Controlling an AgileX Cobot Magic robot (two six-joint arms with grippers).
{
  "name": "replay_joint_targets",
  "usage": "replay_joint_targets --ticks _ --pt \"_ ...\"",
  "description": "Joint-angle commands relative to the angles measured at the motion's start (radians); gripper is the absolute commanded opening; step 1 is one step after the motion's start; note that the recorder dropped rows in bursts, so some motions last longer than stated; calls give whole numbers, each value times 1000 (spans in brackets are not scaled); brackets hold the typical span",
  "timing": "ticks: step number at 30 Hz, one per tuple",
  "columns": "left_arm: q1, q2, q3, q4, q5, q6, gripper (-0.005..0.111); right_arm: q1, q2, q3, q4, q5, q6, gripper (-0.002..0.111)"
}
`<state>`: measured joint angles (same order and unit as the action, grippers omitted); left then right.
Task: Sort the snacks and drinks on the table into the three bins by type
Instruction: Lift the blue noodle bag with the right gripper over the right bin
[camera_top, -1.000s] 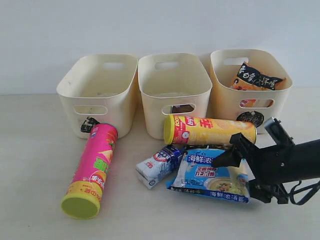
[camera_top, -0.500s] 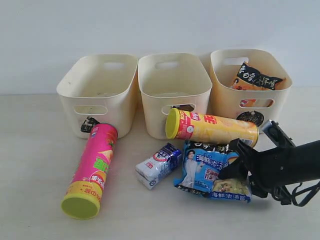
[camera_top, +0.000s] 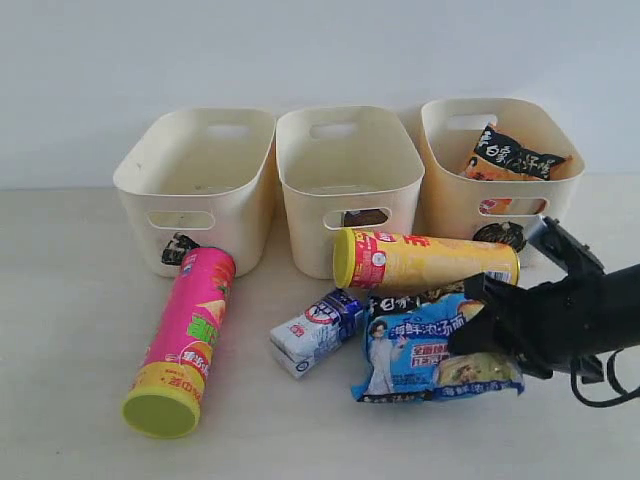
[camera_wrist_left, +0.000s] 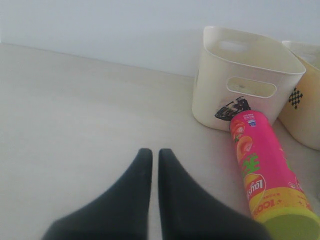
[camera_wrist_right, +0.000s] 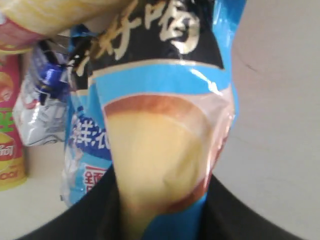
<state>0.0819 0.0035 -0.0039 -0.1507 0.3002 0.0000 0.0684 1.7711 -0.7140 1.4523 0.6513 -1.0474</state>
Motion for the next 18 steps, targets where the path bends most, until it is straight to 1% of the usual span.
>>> replay_joint_targets --ticks 1,6,11,18 --pt "-4 -4 4 6 -9 -8 4 1 -97 4 -12 56 2 0" --pt "-4 -4 4 6 -9 -8 4 1 -162 4 -24 36 10 0" --pt "-4 -4 4 6 -9 -8 4 1 -182 4 -29 28 17 0" --pt "-4 -4 4 6 -9 -8 4 -1 -242 4 -29 65 22 0"
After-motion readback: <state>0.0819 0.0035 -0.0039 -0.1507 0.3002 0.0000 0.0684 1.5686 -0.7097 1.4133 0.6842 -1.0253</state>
